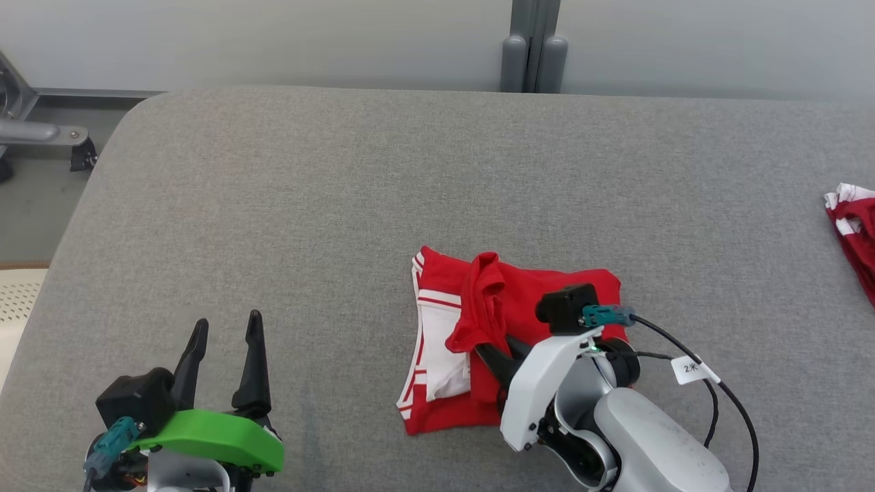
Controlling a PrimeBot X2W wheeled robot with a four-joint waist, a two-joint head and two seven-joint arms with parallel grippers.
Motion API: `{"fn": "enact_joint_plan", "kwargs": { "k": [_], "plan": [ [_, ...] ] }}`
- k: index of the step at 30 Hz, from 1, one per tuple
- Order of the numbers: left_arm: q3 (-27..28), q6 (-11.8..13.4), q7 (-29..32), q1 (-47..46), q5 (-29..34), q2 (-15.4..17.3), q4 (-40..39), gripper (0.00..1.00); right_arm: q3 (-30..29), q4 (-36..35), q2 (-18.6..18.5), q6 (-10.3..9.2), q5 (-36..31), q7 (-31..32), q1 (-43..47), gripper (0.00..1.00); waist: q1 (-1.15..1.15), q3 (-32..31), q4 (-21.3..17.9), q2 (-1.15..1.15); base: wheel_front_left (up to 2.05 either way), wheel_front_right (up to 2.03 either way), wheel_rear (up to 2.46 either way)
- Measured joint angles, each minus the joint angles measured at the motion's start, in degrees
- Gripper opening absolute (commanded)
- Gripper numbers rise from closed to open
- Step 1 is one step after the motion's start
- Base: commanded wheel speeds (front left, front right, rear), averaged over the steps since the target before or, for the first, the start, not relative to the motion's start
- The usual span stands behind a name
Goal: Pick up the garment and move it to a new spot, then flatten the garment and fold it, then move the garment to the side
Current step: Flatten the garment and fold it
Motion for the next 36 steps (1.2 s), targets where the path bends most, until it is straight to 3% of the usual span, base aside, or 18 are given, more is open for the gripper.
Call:
{"fn": "enact_joint_plan", "kwargs": {
  "k": [2, 14, 25, 36],
  "plan": [
    [-0.07, -0.03, -0.1, -0.08, -0.03, 0.0, 0.3, 1.0, 1.24, 2.49, 0.02, 0.0, 1.15, -1.42, -1.36, 1.0, 0.0, -0.06, 0.54, 0.0, 0.0, 0.0, 0.0],
    [-0.85, -0.15, -0.31, -0.12, -0.33, -0.02, 1.12, 1.0, 6.02, 6.16, 0.11, 0.0, 4.91, -8.59, -4.56, 1.0, 0.0, -1.13, 0.47, 0.0, 0.0, 0.0, 0.0],
    [-1.91, -0.11, -0.48, 0.07, -0.42, 0.03, 1.01, 1.0, -5.16, 6.39, 0.08, 0.0, -5.27, -13.61, -2.08, 1.0, 0.0, -2.0, -1.6, 0.0, 0.0, 0.0, 0.0],
    [-3.49, -0.65, -2.15, -0.2, -0.01, -0.96, 1.97, 1.0, -15.89, 0.29, 0.08, 0.0, -13.18, -17.53, 3.54, 1.0, 0.0, -1.99, -2.41, 0.0, 0.0, 0.0, 0.0]
  ]
}}
